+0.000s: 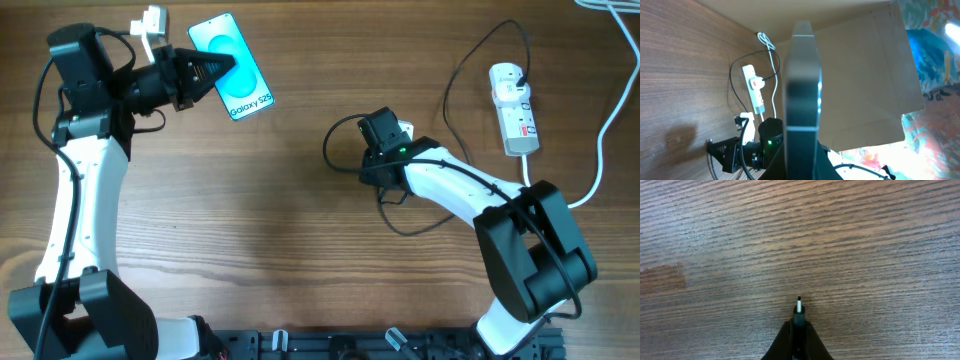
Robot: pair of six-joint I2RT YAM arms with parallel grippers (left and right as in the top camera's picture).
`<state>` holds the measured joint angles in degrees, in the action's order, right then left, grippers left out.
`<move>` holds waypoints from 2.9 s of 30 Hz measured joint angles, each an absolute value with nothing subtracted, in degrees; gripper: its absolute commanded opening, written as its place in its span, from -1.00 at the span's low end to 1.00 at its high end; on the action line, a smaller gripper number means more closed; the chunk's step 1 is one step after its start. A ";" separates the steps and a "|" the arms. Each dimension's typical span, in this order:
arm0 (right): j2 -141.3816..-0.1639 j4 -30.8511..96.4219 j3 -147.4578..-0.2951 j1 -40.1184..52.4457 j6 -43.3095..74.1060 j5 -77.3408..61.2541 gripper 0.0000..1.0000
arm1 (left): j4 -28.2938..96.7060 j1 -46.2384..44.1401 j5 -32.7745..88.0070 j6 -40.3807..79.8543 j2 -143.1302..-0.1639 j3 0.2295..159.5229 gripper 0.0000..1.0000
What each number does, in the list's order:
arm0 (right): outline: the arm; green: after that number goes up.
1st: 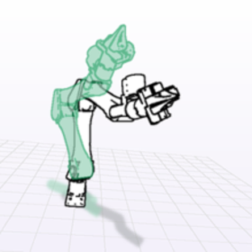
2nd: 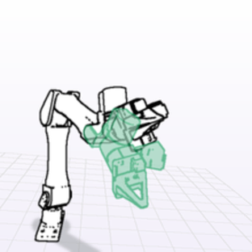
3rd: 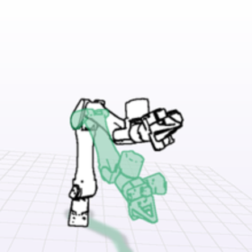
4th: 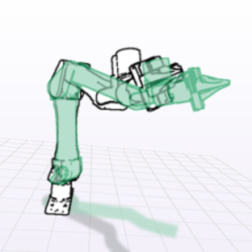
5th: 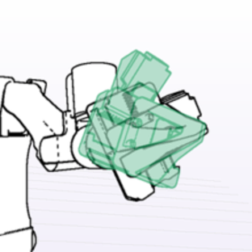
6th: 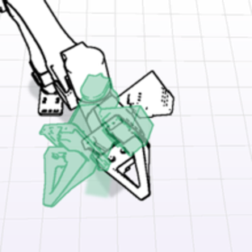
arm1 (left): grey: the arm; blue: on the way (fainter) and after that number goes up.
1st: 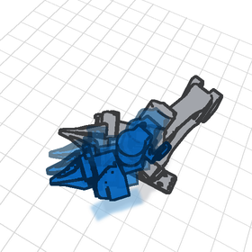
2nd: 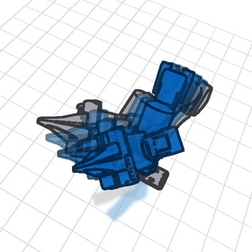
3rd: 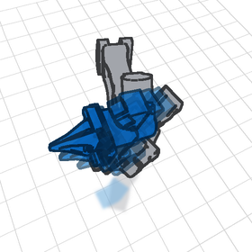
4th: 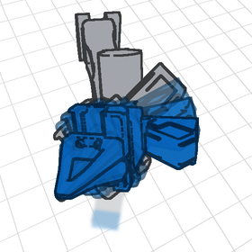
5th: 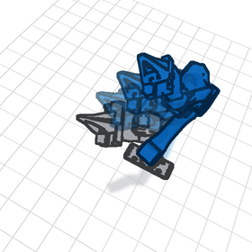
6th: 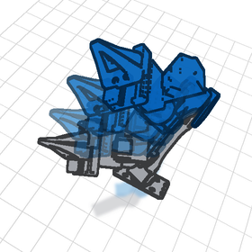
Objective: Plug charger to phone and switch on socket
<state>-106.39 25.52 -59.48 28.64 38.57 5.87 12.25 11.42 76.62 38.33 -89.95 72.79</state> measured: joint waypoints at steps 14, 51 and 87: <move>-107.31 23.99 -59.79 28.95 40.40 4.45 -0.91 | 12.43 11.42 76.64 38.33 -89.95 72.79 -0.92; -89.97 -8.86 -59.33 23.14 28.05 -75.59 -0.91 | 6.35 4.01 82.98 33.08 -89.95 72.75 -0.92; -89.97 -17.89 -59.33 25.45 42.48 -70.50 -0.91 | 7.27 1.58 80.64 33.06 -89.95 72.75 -0.92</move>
